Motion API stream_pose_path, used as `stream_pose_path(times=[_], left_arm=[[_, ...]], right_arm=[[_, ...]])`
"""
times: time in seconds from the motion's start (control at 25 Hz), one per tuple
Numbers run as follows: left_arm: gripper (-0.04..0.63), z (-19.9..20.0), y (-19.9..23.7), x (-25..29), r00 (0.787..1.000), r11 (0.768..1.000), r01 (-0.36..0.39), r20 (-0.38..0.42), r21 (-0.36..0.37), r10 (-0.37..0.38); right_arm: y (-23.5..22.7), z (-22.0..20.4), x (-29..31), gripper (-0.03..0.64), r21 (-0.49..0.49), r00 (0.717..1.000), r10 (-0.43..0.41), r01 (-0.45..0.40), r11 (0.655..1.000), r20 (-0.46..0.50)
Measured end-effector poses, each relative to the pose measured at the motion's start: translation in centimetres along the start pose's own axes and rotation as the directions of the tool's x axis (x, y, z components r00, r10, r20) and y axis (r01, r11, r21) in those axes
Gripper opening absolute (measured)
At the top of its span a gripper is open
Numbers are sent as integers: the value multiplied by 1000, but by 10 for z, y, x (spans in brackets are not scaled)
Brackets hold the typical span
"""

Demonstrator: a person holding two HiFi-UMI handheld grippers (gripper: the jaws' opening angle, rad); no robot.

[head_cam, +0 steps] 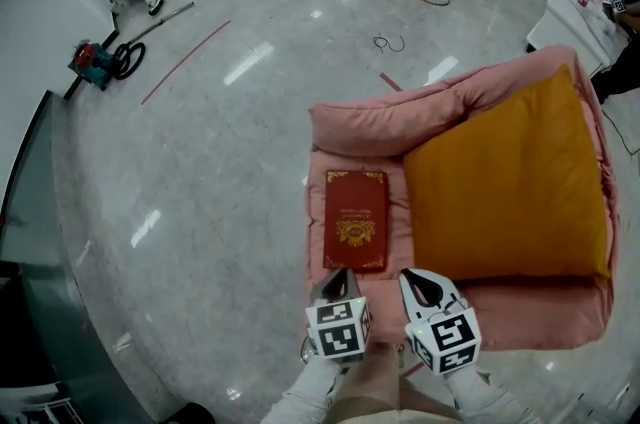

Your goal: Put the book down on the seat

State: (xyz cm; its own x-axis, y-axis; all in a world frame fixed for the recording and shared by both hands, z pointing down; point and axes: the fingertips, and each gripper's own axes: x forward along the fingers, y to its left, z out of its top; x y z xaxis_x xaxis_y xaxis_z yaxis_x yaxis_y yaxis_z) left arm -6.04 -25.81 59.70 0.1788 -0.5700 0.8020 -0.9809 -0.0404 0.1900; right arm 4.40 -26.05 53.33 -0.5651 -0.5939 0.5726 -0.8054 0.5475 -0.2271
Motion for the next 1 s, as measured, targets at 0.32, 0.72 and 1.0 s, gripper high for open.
stream_pose_path(times=[0.32, 0.72, 1.0], left_arm=[[6, -2, -16, -57, 999, 1000, 24, 46, -14, -23], [6, -8, -34, -115, 993, 999, 31, 112, 9, -32], [6, -19, -43, -144, 989, 998, 25, 146, 64, -34]], right_arm=[[24, 3, -41, 5, -19, 999, 28, -28, 999, 27], [48, 3, -83, 5, -29, 997, 46, -45, 999, 55], [65, -4, -109, 5, -53, 995, 59, -55, 997, 76]])
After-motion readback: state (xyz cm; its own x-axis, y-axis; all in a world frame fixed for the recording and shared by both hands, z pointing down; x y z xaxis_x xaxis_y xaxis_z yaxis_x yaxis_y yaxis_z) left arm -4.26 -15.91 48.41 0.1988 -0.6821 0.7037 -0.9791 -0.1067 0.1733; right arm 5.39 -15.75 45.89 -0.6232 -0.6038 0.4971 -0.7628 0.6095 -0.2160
